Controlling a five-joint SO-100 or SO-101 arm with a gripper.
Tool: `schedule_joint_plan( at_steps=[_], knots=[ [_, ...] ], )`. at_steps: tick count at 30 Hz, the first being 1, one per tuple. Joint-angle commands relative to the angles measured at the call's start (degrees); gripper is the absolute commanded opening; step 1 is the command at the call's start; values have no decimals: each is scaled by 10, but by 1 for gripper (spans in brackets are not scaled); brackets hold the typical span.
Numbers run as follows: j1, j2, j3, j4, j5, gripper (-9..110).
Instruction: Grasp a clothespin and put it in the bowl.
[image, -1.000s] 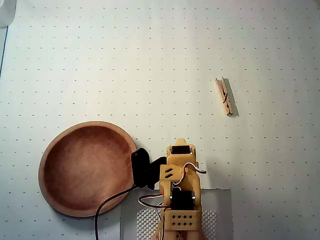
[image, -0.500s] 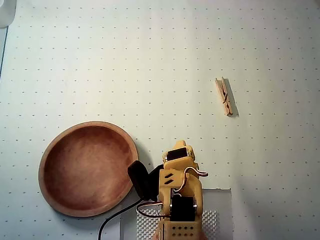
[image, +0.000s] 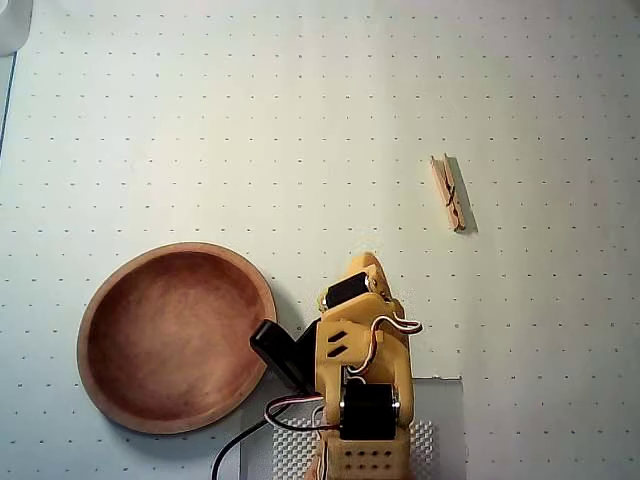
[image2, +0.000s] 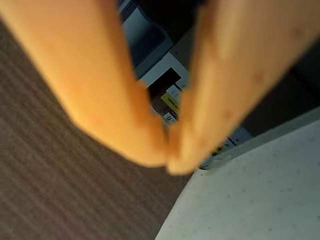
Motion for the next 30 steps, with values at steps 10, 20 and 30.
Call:
schedule_joint_plan(
  at_steps=[10,20,30],
  knots=[
    [54,-296,-248,-1,-156,-3],
    [159,-478,-313,-2,-396,-3],
    [220,-560,-308,4,-644,-3]
  ],
)
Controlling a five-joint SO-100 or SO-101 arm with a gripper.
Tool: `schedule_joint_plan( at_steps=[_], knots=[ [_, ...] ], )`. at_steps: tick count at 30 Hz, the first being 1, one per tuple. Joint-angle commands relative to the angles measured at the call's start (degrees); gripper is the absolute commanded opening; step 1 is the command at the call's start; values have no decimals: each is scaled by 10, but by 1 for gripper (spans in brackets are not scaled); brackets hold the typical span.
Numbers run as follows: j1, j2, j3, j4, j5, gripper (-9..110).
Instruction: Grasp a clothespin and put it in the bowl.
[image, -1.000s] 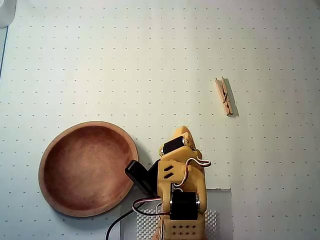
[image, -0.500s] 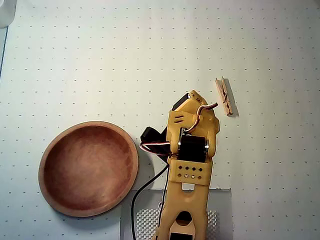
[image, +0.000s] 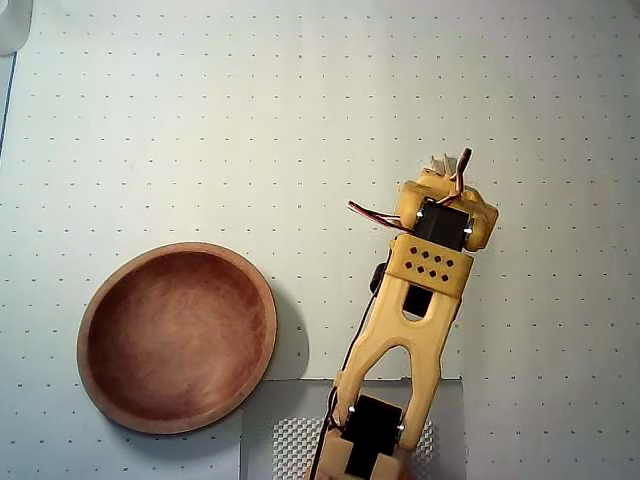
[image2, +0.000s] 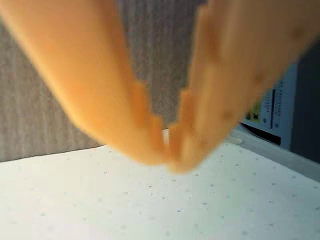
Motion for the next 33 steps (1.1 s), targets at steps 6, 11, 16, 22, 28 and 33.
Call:
schedule_joint_plan(
  at_steps=[6,11,16,22,28,33],
  knots=[
    [19,-40,-33,-4,-159,-3],
    [20,-78,-40,-3,-192,-3],
    [47,-125,-38,1,-197,-3],
    [54,-171,-42,-4,-201,-3],
    [54,-177,-43,-4,-259,-3],
    [54,-180,-45,-5,-294,-3]
  ],
)
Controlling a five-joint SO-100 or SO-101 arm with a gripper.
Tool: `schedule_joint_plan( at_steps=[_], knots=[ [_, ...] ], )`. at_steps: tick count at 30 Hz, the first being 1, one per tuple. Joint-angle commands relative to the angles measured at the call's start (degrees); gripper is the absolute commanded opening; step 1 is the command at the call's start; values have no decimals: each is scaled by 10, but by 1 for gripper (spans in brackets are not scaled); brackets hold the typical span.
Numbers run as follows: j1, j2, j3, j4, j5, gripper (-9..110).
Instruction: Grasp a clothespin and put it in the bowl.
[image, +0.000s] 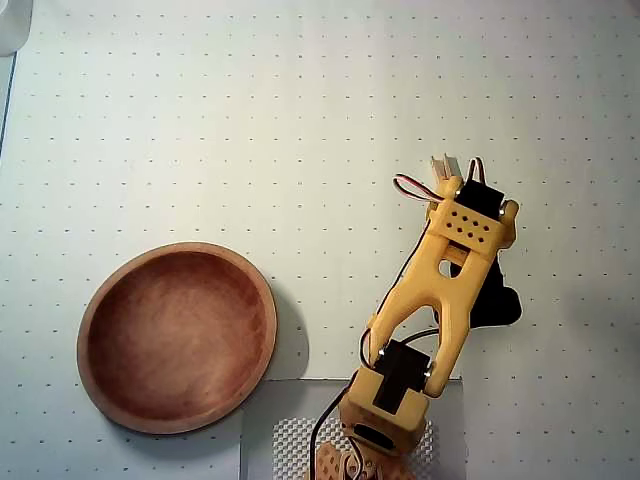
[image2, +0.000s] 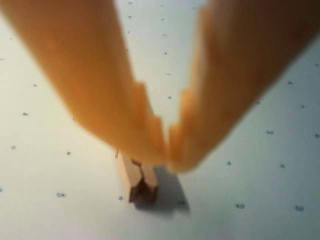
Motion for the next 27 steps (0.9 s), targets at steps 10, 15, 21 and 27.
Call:
schedule_joint_plan(
  at_steps=[10,15,21,27],
  knots=[
    [19,-141,-204,3,-16,-3],
    [36,-200,-287,3,-16,-3],
    [46,-250,-355,3,-17,-3],
    [42,-274,-409,3,-16,-3]
  ],
)
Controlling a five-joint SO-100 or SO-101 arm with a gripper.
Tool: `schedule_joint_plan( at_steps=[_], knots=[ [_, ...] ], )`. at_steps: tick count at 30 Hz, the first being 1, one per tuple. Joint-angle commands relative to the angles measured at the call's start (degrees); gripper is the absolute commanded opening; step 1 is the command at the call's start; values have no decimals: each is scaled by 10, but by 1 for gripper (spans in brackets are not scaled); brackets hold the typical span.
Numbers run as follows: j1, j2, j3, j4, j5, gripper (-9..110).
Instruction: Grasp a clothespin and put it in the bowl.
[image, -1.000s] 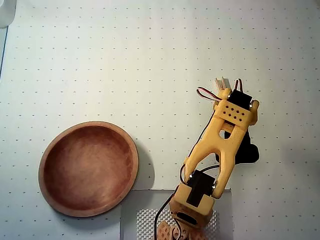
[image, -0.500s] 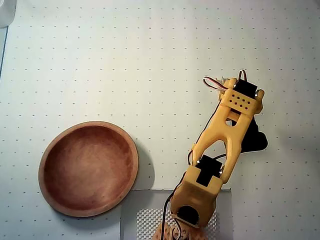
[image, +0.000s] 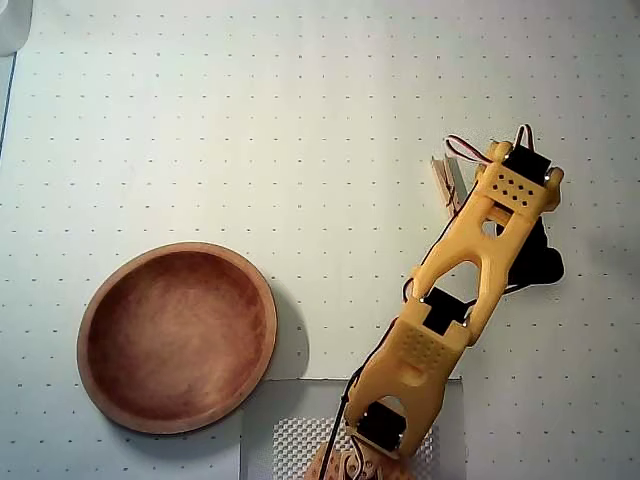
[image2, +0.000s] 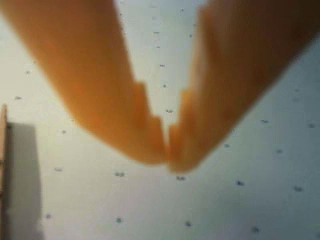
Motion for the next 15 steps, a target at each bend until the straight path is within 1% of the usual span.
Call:
schedule_joint_plan(
  at_steps=[1,7,15],
  knots=[
    [-9,14,-58,3,-4,-3],
    [-27,19,-55,3,-9,-2],
    [-90,21,-55,3,-4,-2]
  ],
)
